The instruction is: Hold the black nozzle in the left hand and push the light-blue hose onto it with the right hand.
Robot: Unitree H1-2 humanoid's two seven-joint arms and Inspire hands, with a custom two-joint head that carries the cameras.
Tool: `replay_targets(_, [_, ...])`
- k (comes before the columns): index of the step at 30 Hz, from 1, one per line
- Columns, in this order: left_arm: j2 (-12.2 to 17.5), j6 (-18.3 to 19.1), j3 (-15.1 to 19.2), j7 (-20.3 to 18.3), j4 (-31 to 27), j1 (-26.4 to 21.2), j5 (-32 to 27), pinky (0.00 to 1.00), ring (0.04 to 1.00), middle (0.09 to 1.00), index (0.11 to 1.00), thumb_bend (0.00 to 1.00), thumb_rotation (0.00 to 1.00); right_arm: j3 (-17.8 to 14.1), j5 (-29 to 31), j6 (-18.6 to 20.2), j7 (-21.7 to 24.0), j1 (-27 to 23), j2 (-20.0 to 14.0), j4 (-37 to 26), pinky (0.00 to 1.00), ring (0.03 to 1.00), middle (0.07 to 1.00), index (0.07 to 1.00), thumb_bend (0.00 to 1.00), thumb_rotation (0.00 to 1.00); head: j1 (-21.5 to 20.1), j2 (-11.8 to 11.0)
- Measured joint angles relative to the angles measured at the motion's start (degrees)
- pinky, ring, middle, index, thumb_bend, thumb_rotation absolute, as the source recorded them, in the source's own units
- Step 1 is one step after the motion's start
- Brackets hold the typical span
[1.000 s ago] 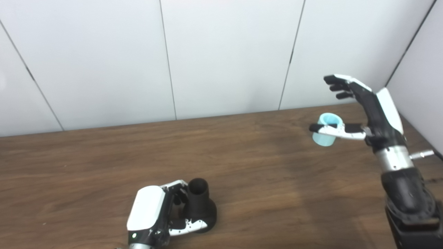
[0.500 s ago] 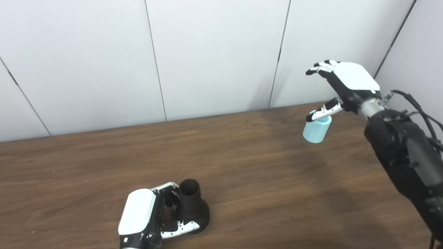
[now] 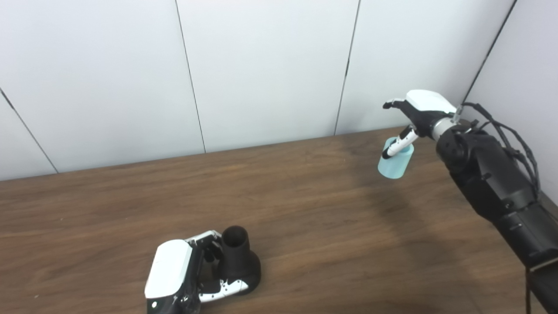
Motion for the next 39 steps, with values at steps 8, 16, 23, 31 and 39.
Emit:
replay_targets(8, [0.0,0.0,0.0,0.0,0.1,0.0,0.0,0.39,0.459,0.461,0.515,0.50,0.00,2.3,-0.7,3.5,1.8,-0.3,0.3,1.9,0.74,0.878,0.923,0.893,0.95,0.23,0.1,-0.6])
replay_targets(16, [0.0,0.0,0.0,0.0,0.1,0.0,0.0,0.39,0.462,0.460,0.515,0.50,0.00,5.0,-2.5,4.7,3.3,-0.6,0.3,4.4,0.74,0.893,0.921,0.843,0.88,0.13,0.3,-0.6])
replay_targets(23, [0.0,-0.1,0.2,0.0,0.1,0.0,0.0,0.40,0.466,0.456,0.517,0.50,0.00,4.3,-1.6,5.0,3.2,-0.5,0.3,4.5,0.70,0.843,0.910,0.839,0.83,0.06,0.4,-0.4])
replay_targets(31, [0.0,-0.2,0.4,-0.3,0.1,0.0,-0.1,0.40,0.457,0.455,0.519,0.50,0.00,4.0,0.2,5.0,3.0,-0.6,0.3,5.9,0.67,0.774,0.824,0.816,0.82,0.05,0.5,0.1])
replay_targets(39, [0.0,-0.4,0.8,-1.0,0.1,0.0,-0.2,0.40,0.456,0.456,0.519,0.50,0.00,4.1,0.4,5.0,1.6,-0.6,0.3,6.1,0.62,0.694,0.748,0.776,0.82,0.07,0.7,0.2])
